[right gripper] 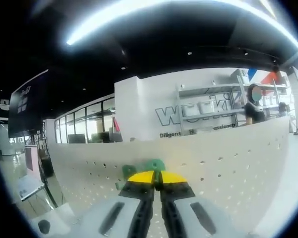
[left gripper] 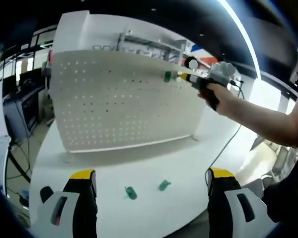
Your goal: Insert the hook assembly into the mounting plate slot until the hook locks in place.
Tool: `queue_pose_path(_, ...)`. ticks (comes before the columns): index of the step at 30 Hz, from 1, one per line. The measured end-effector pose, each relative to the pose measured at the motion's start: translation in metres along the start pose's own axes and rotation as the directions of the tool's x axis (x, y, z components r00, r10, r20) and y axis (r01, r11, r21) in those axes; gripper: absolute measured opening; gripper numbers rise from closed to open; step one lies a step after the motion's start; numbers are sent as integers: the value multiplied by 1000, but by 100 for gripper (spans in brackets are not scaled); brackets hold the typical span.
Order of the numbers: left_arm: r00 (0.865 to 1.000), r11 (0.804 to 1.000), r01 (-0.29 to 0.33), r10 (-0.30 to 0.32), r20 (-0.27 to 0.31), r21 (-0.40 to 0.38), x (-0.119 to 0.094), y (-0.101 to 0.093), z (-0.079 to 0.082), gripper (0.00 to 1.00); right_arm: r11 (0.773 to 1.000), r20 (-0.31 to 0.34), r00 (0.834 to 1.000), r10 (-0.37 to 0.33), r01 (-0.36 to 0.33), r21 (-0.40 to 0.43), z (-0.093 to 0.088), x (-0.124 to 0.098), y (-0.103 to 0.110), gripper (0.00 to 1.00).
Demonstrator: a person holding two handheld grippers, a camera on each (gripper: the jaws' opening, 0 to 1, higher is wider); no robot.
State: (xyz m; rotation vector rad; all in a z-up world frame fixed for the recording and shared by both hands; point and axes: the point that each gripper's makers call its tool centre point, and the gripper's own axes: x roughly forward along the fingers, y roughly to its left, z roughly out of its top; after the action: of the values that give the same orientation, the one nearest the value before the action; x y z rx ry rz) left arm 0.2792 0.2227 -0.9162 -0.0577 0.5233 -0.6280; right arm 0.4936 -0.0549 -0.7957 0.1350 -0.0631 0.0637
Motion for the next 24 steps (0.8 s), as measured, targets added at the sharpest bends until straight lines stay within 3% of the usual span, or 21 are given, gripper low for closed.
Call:
queue_pose_path(7,1000,1000,15,-14,11,-15,3,-2,1,93,1000,19,1000,-15,15,-7,0,2,-4,1)
queue_pose_path(11,1000,1000,14,-14,7,-18,4,-1,0,92,1000,-1,1000,-27,27,-12,-10,4,-9,1)
queue_pose_path(24,1000,1000,7,-7,-2,-22,6,5,-2,91,998,59,997,-58,60,-30,-5,8,-9,1)
